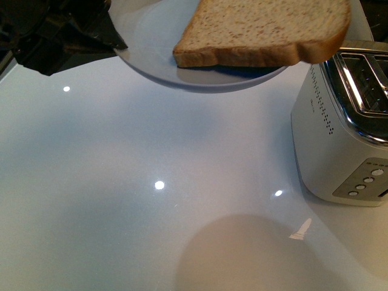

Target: Left arm holds plate, right arm toasts bread

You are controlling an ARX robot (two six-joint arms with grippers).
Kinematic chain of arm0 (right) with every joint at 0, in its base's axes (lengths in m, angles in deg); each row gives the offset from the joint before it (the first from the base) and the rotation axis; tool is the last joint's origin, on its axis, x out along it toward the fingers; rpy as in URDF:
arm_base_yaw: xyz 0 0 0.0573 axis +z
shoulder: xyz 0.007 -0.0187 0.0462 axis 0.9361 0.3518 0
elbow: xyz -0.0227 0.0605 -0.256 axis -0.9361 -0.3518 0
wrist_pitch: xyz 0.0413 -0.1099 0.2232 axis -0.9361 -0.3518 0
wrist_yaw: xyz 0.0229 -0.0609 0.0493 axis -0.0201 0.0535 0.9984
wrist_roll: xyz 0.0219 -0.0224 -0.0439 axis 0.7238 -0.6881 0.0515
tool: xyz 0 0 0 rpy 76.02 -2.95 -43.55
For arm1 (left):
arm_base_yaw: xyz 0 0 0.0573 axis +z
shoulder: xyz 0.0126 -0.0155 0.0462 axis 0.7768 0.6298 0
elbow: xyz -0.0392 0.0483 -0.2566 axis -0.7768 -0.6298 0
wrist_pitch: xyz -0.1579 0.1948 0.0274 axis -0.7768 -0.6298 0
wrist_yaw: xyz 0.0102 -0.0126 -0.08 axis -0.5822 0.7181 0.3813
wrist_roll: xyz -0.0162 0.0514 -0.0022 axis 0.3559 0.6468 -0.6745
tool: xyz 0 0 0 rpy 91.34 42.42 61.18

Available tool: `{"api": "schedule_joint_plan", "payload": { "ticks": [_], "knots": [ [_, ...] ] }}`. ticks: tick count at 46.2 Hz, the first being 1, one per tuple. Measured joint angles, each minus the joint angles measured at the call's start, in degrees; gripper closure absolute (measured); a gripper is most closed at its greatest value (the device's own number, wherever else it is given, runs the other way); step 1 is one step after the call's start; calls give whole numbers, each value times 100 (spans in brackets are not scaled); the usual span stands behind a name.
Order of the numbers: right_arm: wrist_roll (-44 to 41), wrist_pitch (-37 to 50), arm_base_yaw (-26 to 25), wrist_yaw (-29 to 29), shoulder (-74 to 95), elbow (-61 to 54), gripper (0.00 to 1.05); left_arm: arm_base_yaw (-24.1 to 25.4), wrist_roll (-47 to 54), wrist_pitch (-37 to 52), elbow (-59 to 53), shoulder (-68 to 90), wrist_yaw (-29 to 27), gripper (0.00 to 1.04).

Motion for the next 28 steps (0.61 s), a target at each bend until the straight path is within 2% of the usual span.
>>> {"api": "schedule_joint_plan", "payload": {
  "ticks": [15,28],
  "knots": [
    [2,0,0,2,0,0,9,-542,-323,-136,96,-68,-85,102],
    [2,0,0,0,0,0,9,-649,-391,-138,96,-83,-144,102]
  ]
}}
